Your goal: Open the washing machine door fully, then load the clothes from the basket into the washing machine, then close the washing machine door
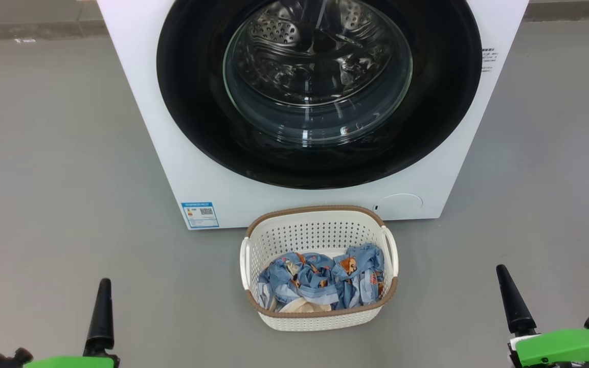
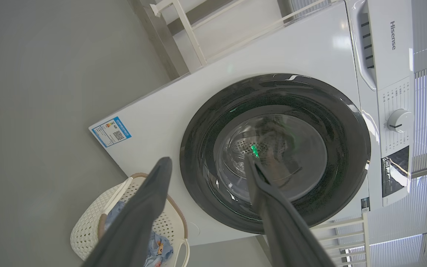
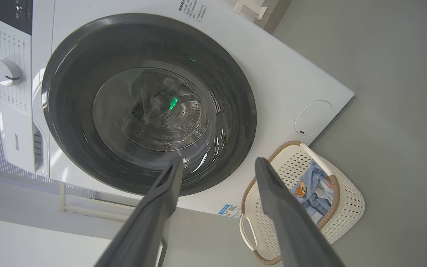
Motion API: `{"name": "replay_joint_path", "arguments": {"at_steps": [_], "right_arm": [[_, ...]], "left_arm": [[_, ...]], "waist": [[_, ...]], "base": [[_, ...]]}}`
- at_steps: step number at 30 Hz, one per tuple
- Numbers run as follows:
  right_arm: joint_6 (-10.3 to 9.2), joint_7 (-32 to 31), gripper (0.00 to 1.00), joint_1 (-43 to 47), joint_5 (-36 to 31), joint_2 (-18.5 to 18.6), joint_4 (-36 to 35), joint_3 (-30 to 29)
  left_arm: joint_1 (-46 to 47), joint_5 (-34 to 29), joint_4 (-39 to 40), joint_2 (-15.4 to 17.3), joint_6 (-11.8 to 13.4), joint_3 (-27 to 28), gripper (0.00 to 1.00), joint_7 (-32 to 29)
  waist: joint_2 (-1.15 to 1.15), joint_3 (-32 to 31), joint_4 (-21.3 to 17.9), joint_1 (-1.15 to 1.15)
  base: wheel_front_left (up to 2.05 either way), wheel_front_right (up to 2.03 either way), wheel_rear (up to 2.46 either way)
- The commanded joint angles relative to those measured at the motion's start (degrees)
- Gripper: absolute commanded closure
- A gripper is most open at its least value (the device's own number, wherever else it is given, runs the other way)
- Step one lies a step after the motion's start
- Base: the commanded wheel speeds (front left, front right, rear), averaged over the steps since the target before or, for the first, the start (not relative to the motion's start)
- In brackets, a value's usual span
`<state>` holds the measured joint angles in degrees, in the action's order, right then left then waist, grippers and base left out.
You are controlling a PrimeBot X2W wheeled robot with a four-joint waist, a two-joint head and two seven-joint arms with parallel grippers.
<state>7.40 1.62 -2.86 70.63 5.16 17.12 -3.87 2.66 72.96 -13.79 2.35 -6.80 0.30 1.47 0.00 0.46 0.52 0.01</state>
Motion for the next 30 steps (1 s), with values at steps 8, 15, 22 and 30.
{"name": "replay_joint_path", "arguments": {"at_steps": [8, 15, 22, 30], "right_arm": [[0.04, 1.6, 0.0, -3.6, -10.2, 0.4, -1.8, 0.6], [0.04, 2.8, 0.0, -3.8, -18.0, 0.2, -1.9, 0.9], [0.05, 4.1, 0.0, -4.4, -25.8, 0.2, -1.3, 1.9], [0.06, 5.5, 0.0, -4.8, -32.7, 0.0, -0.2, 2.7]], "left_arm": [[2.2, -10.1, 4.2, 0.3, -0.3, 1.6, 0.0, 1.7], [1.9, -19.7, 5.0, 0.8, -0.3, 0.0, 0.0, 2.8], [1.8, -29.4, 4.7, 1.1, -0.4, -1.5, 0.0, 4.2], [1.7, -35.8, 3.3, 1.2, -0.4, -2.7, 0.0, 5.6]], "waist": [[0.0, 0.3, 0.1, -0.01], [0.0, 0.5, 0.2, -0.01], [0.0, 0.5, 0.2, -0.01], [0.0, 0.3, 0.4, -0.01]], "base": [[0.0, 0.0, 0.0], [0.0, 0.0, 0.0], [0.0, 0.0, 0.0], [0.0, 0.0, 0.0]]}}
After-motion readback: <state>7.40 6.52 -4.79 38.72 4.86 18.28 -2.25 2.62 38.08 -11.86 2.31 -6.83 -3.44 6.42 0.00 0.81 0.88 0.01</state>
